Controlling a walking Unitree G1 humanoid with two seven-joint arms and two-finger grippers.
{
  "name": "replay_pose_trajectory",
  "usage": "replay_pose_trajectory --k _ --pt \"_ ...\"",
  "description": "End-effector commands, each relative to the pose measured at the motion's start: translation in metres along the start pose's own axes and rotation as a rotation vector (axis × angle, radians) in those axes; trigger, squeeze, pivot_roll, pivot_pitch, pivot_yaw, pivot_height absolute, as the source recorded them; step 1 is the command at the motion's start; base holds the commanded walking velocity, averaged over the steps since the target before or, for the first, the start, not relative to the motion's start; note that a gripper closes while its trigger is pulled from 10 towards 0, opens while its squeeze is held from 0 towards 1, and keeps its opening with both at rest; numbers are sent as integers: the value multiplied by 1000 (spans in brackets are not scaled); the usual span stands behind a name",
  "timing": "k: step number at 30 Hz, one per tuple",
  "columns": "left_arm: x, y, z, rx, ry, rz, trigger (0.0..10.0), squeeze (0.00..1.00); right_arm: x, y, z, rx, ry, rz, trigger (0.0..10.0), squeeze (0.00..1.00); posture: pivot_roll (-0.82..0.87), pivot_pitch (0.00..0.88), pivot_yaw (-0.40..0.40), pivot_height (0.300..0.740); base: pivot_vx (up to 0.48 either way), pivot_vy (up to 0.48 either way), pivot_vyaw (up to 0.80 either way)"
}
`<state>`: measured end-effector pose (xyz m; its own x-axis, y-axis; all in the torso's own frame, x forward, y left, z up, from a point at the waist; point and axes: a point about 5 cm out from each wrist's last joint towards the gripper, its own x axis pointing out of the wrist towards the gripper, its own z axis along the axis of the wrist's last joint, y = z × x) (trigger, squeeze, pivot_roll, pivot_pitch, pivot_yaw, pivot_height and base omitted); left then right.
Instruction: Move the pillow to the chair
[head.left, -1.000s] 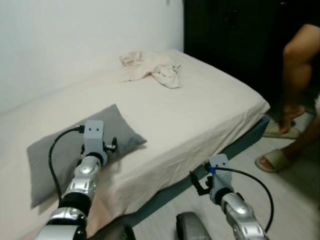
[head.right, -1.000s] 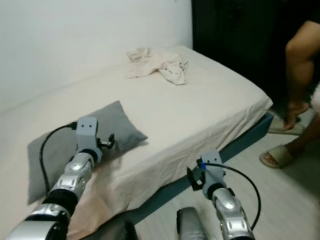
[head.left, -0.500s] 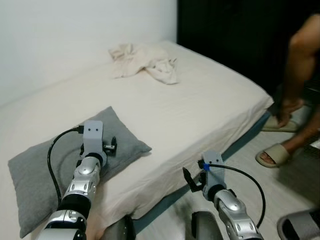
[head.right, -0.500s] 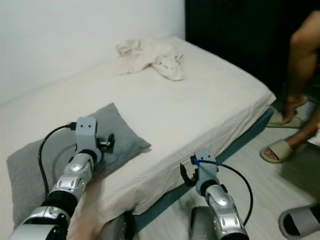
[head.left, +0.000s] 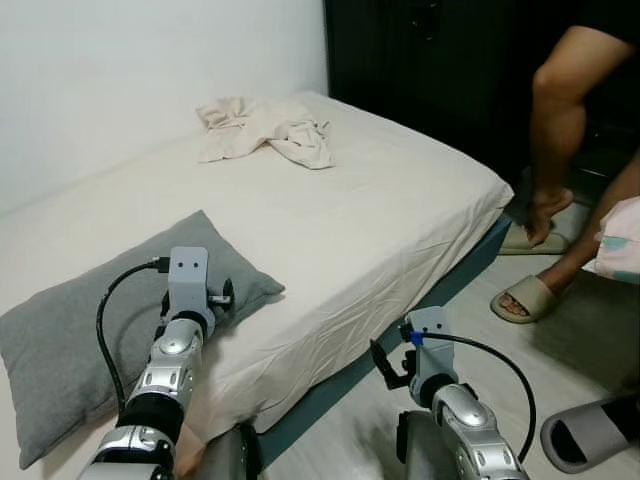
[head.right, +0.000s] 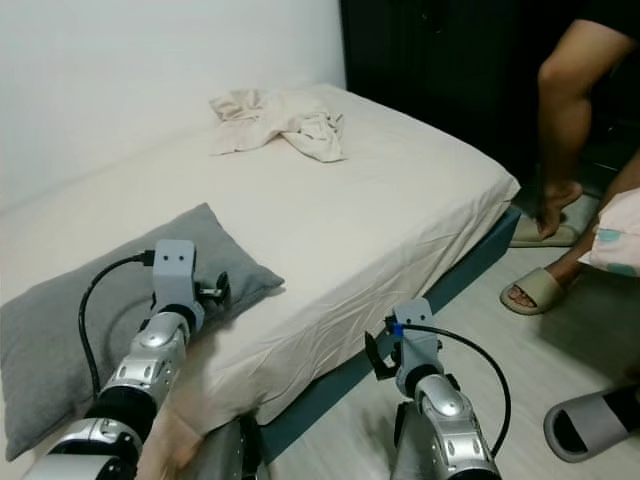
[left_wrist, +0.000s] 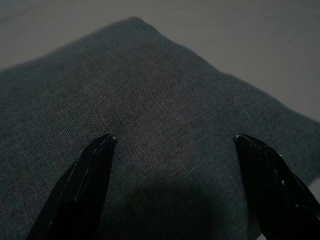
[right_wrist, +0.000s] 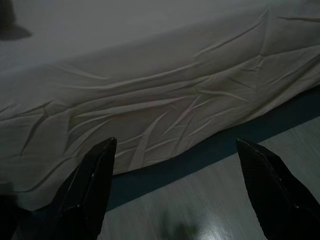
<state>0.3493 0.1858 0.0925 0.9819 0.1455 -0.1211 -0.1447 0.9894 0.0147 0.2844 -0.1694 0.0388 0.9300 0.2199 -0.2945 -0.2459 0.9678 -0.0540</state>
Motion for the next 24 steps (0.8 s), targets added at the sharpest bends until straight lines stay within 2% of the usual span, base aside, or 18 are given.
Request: replay_pose_trajectory --k 1,4,6,9,14,19,21,22,23,24 --pt "-1 6 -3 -19 15 32 10000 0 -1 3 -3 21 5 7 10000 0 -132 129 130 535 0 0 0" --pt "2 10 5 -31 -15 65 10000 0 0 2 -2 18 6 7 10000 0 -133 127 129 535 0 0 0" --pt "5 25 11 -48 -22 170 10000 0 0 1 -2 16 4 7 10000 0 -136 130 130 535 0 0 0" --pt "4 32 11 -60 -20 228 10000 0 0 1 -2 14 4 6 10000 0 -139 126 133 535 0 0 0" --pt "0 52 -2 -103 52 378 10000 0 -1 -1 -1 14 -1 0 10000 0 -143 126 132 535 0 0 0" --pt "-1 55 -3 -178 80 376 10000 0 -3 -3 -2 13 3 -7 10000 0 -146 136 134 535 0 0 0" --pt "-2 66 -4 -242 102 410 10000 0 -5 -4 -4 10 9 -9 10000 0 -147 139 134 535 0 0 0" --pt "-2 66 -4 -242 102 410 10000 0 -5 -4 -4 10 9 -9 10000 0 -147 139 134 535 0 0 0" --pt "-3 75 -5 -268 117 445 10000 0 -5 -4 -5 10 12 -10 10000 0 -145 142 136 535 0 0 0" --pt "-5 86 -6 -253 137 480 10000 0 -6 -5 -5 9 14 -12 10000 0 -145 142 136 535 0 0 0"
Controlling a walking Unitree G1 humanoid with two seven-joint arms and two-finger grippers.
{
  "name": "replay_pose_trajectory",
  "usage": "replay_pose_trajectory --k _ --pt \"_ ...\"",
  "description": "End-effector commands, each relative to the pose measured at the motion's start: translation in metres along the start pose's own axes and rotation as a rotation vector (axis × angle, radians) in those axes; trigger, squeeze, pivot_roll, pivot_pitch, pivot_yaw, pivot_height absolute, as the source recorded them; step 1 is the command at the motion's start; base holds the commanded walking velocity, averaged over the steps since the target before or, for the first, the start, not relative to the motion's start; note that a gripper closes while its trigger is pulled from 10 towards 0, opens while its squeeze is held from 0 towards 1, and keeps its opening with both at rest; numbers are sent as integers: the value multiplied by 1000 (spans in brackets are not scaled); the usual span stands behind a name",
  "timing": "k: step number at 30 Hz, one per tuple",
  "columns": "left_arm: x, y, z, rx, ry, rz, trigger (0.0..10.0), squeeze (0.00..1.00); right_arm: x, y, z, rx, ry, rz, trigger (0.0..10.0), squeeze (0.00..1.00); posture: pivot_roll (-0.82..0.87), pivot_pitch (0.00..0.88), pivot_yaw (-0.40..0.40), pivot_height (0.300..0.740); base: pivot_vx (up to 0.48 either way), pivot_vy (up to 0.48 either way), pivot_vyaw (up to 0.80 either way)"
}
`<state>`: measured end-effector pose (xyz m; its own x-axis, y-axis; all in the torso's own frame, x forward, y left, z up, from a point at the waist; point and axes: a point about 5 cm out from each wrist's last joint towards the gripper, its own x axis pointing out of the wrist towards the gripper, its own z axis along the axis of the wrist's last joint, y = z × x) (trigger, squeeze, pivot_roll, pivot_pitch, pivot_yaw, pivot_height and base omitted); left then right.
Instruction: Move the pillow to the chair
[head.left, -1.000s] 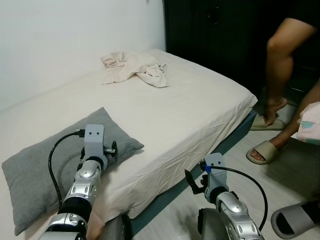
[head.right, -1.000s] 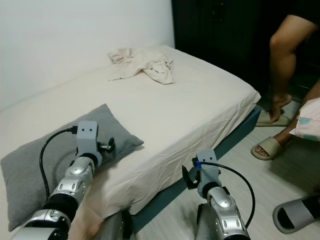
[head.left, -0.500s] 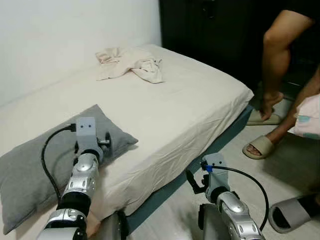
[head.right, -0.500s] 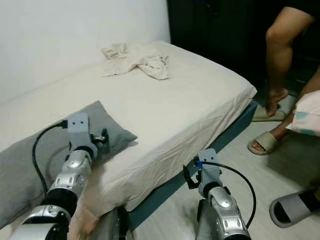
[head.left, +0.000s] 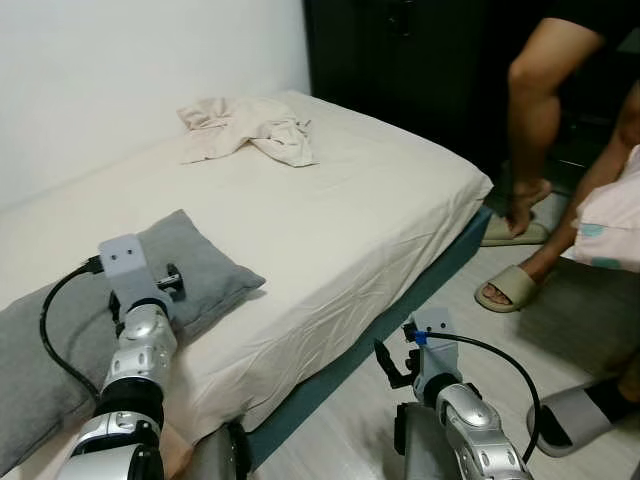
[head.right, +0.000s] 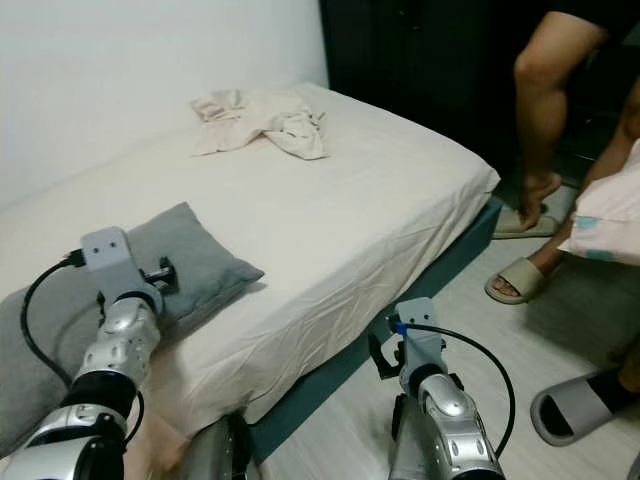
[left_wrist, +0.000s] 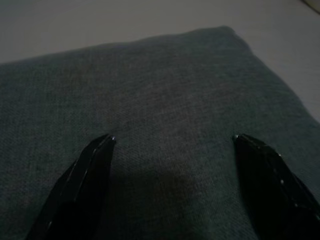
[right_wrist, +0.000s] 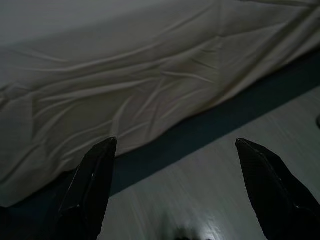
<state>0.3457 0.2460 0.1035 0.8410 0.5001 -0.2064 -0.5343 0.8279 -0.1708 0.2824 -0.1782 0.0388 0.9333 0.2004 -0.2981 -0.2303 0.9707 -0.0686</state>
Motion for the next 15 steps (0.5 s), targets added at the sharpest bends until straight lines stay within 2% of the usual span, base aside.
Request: replay_pose_trajectory --k 1,4,7,8,9,10,11,13,15 --pt "3 30 -10 10 69 99 10000 0 -2 3 -4 18 9 7 10000 0 -145 142 136 535 0 0 0" --pt "8 50 -3 102 74 144 10000 0 -3 1 -4 15 12 3 10000 0 -137 145 131 535 0 0 0" --pt "13 57 -1 177 111 25 10000 0 -5 -5 -5 13 17 -6 10000 0 -135 143 128 535 0 0 0" --pt "13 57 -1 177 111 25 10000 0 -5 -5 -5 13 17 -6 10000 0 -135 143 128 535 0 0 0" --pt "13 56 -3 148 129 -46 10000 0 -5 -6 -5 12 19 -7 10000 0 -128 145 122 535 0 0 0" --pt "13 56 -3 148 129 -46 10000 0 -5 -6 -5 12 19 -7 10000 0 -128 145 122 535 0 0 0" --pt "13 56 -3 122 141 -91 10000 0 -6 -7 -5 11 20 -7 10000 0 -129 144 124 535 0 0 0" --pt "8 43 -6 106 165 -338 10000 0 -7 -9 -6 9 22 -7 10000 0 -126 145 116 535 0 0 0" --pt "-1 29 -11 149 186 -590 10000 0 -8 -11 -5 7 23 -6 10000 0 -129 143 113 535 0 0 0"
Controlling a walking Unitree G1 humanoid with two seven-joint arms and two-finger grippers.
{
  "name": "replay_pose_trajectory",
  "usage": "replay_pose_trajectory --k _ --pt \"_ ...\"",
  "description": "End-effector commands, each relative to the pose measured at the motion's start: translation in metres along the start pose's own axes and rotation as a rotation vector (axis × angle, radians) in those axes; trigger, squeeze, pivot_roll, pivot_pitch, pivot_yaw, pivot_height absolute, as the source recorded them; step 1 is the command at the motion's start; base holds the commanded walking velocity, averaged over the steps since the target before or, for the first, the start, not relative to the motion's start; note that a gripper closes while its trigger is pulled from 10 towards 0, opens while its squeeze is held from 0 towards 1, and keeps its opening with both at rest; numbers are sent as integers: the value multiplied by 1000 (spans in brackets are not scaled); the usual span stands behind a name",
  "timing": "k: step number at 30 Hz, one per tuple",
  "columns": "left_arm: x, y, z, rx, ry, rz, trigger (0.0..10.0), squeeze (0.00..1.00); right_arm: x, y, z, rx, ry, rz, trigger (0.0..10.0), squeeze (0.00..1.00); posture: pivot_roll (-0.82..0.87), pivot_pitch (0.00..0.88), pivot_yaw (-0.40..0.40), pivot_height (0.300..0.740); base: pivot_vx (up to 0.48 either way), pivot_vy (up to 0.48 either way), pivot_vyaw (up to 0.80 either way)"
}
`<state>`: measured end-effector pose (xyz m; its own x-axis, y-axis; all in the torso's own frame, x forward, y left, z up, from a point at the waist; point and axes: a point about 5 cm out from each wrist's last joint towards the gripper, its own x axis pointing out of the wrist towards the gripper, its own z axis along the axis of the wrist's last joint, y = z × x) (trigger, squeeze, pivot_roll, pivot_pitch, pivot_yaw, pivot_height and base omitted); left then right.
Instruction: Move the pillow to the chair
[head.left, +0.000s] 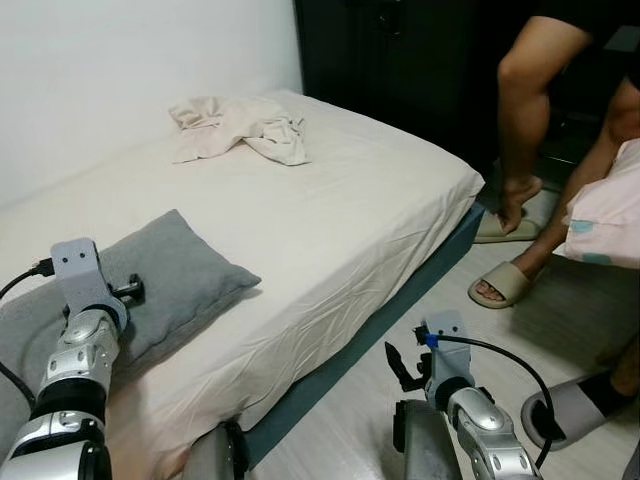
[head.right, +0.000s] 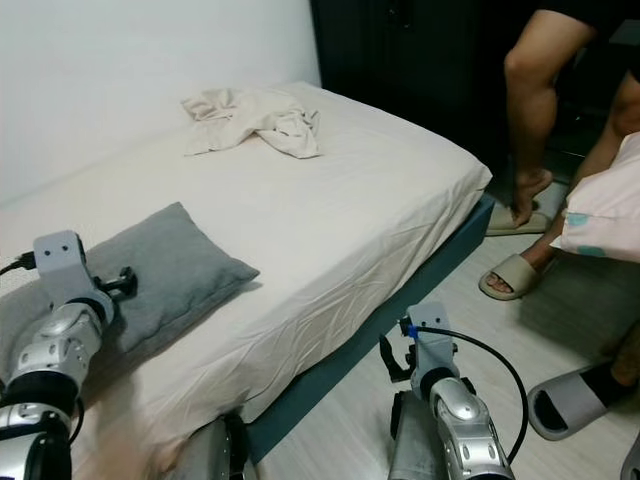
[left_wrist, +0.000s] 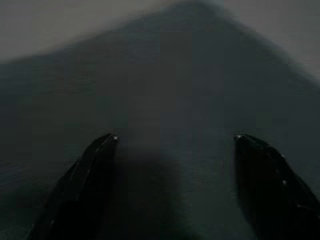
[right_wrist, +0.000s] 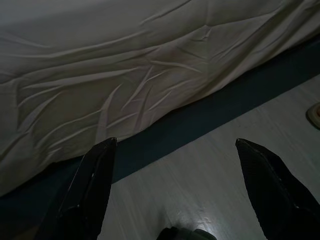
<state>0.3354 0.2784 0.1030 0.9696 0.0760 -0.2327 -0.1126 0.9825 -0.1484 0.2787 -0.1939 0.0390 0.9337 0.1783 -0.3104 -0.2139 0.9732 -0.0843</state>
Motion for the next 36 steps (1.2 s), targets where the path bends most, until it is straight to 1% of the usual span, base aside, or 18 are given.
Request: replay_pose_trajectory --k 1,2,3,4,7,13,17,19,20,21,23,25,26,27,28,29,33,36 --pt "-8 -16 -21 61 84 -269 10000 0 -2 3 -2 16 9 15 10000 0 -133 142 113 535 0 0 0" --pt "-8 -16 -21 61 84 -269 10000 0 -2 3 -2 16 9 15 10000 0 -133 142 113 535 0 0 0" --pt "-12 -20 -26 104 107 -356 10000 0 -3 2 -2 12 10 17 10000 0 -137 143 114 535 0 0 0" --pt "-12 -20 -26 104 107 -356 10000 0 -3 2 -2 12 10 17 10000 0 -137 143 114 535 0 0 0" --pt "-24 -19 -33 131 163 -528 10000 0 -5 -1 -3 4 12 17 10000 0 -146 140 114 535 0 0 0" --pt "-33 -2 -28 144 183 -593 10000 0 -8 -4 -4 1 17 11 10000 0 -149 142 112 535 0 0 0" --pt "-35 4 -22 207 160 -584 10000 0 -9 -4 -5 0 21 13 10000 0 -146 144 111 535 0 0 0" --pt "-34 7 -16 280 117 -543 10000 0 -9 -4 -5 0 25 14 10000 0 -143 147 112 535 0 0 0" --pt "-34 7 -16 280 117 -543 10000 0 -9 -4 -5 0 25 14 10000 0 -143 147 112 535 0 0 0" --pt "-35 2 -16 365 78 -540 10000 0 -9 -4 -5 2 25 14 10000 0 -143 147 112 535 0 0 0" --pt "-37 -2 -18 395 60 -550 10000 0 -9 -4 -5 3 24 13 10000 0 -143 149 114 535 0 0 0" --pt "-38 -8 -21 464 27 -540 10000 0 -9 -5 -4 4 24 12 10000 0 -143 149 114 535 0 0 0" --pt "-38 -8 -21 464 27 -540 10000 0 -9 -5 -4 4 24 12 10000 0 -143 149 114 535 0 0 0" --pt "-38 -9 -24 497 0 -503 10000 0 -9 -5 -4 5 24 10 10000 0 -143 149 116 535 0 0 0" --pt "-38 -9 -24 497 0 -503 10000 0 -9 -5 -4 5 24 10 10000 0 -143 149 116 535 0 0 0" --pt "-38 -11 -26 562 -56 -451 10000 0 -9 -5 -5 6 25 9 10000 0 -143 149 116 535 0 0 0" --pt "-41 -15 -37 639 -100 -372 10000 0 -10 -6 -5 8 25 7 10000 0 -145 153 122 535 0 0 0" --pt "-41 -17 -37 644 -149 -314 10000 0 -11 -6 -5 9 25 7 10000 0 -145 153 122 535 0 0 0"
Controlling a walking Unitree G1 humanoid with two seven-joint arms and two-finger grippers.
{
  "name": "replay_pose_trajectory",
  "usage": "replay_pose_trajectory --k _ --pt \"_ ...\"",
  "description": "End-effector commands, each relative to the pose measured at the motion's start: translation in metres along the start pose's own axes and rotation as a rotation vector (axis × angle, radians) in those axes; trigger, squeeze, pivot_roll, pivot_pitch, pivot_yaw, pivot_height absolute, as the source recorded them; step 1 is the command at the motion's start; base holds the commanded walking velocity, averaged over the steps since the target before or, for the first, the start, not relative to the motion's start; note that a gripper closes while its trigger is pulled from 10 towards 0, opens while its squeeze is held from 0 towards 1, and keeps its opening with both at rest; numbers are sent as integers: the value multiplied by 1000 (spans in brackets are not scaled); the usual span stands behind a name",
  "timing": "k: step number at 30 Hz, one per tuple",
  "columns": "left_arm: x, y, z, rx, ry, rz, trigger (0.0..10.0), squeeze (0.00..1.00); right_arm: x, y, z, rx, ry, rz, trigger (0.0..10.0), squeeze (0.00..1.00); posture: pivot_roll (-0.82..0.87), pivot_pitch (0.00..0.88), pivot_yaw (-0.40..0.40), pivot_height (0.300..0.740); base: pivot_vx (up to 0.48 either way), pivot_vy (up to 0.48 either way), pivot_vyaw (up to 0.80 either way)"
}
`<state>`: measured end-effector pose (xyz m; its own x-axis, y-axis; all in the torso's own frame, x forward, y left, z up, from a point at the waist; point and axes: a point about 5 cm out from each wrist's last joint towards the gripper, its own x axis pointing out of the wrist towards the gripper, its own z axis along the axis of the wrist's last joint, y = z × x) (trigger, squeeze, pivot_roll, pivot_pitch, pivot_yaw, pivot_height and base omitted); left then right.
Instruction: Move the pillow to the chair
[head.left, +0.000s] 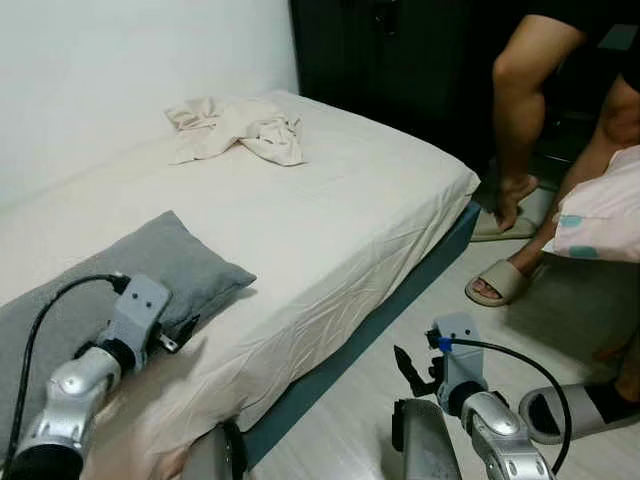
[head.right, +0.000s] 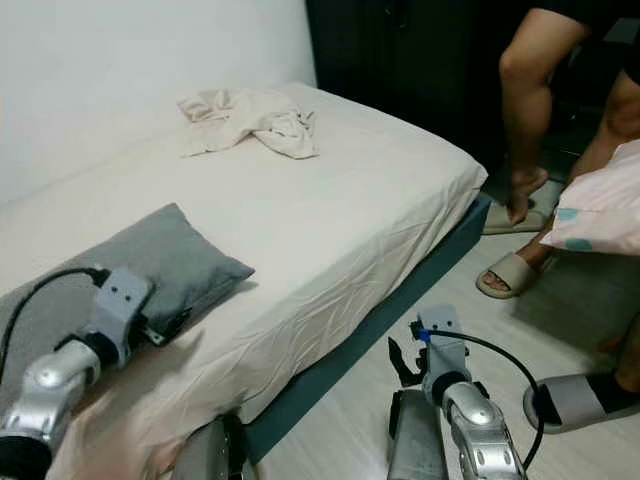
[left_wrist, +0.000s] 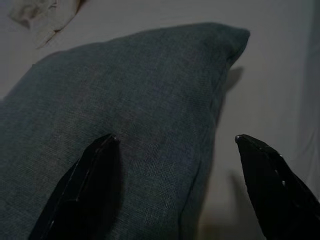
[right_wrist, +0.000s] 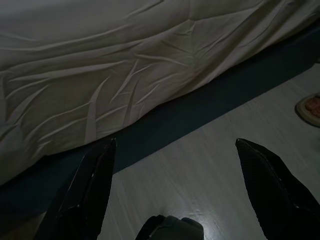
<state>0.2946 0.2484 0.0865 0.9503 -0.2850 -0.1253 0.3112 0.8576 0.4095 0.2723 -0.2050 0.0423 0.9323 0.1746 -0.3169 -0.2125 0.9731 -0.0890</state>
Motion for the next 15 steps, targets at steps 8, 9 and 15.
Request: replay_pose_trajectory --k 8,9,15 --pt "-6 -13 -5 241 -12 111 10000 0 -2 6 -5 18 19 12 10000 0 -144 156 123 535 0 0 0" --pt "-6 -13 -5 286 -13 120 10000 0 -2 6 -5 19 19 11 10000 0 -144 156 123 535 0 0 0" --pt "-3 -13 -7 501 6 158 10000 0 -2 5 -5 19 18 9 10000 0 -147 150 127 535 0 0 0"
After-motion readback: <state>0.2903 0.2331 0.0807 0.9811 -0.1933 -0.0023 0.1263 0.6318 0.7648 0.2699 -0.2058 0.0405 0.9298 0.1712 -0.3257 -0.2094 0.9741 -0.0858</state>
